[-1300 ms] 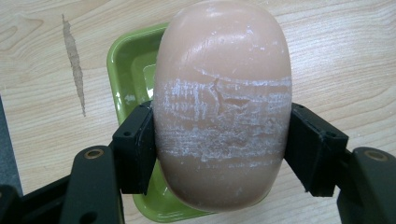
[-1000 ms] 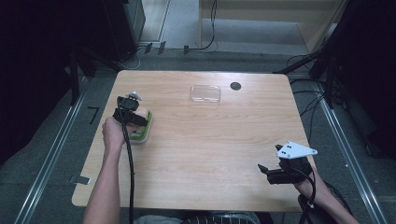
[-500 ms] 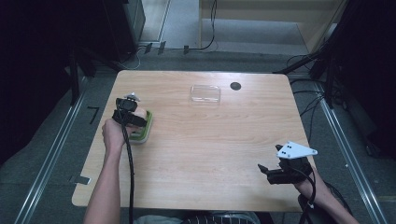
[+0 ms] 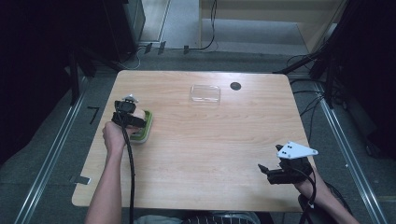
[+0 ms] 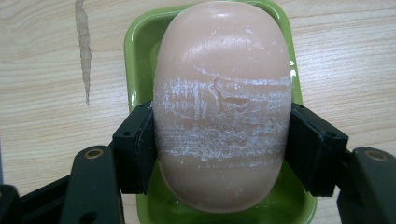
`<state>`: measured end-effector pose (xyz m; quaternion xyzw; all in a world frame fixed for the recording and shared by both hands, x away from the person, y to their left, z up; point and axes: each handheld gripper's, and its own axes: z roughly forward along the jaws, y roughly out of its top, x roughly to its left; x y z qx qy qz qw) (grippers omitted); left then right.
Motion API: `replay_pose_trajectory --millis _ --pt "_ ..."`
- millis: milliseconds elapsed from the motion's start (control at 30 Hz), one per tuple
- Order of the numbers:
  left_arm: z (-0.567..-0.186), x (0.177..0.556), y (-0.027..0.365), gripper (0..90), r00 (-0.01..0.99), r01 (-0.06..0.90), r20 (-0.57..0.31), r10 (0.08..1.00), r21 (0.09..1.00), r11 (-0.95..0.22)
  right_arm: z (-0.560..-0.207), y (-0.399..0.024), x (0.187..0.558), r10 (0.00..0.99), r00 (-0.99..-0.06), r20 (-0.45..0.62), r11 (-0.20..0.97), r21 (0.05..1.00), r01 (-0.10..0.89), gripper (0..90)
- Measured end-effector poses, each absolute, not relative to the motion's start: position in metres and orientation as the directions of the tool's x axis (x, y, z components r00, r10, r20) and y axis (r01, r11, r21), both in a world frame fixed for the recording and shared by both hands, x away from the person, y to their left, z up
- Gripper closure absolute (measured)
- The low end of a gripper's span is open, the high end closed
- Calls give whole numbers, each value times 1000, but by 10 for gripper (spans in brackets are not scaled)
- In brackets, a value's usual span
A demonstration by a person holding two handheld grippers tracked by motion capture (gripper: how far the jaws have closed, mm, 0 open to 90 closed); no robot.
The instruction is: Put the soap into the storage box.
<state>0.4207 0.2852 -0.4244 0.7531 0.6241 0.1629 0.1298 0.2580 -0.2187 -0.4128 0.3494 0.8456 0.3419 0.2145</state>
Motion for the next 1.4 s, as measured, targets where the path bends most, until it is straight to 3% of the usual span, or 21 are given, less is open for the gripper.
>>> replay_pose_trajectory --millis 1400 --pt "-439 425 288 335 110 912 47 993 392 -120 -413 -219 257 739 -662 -124 523 726 447 134"
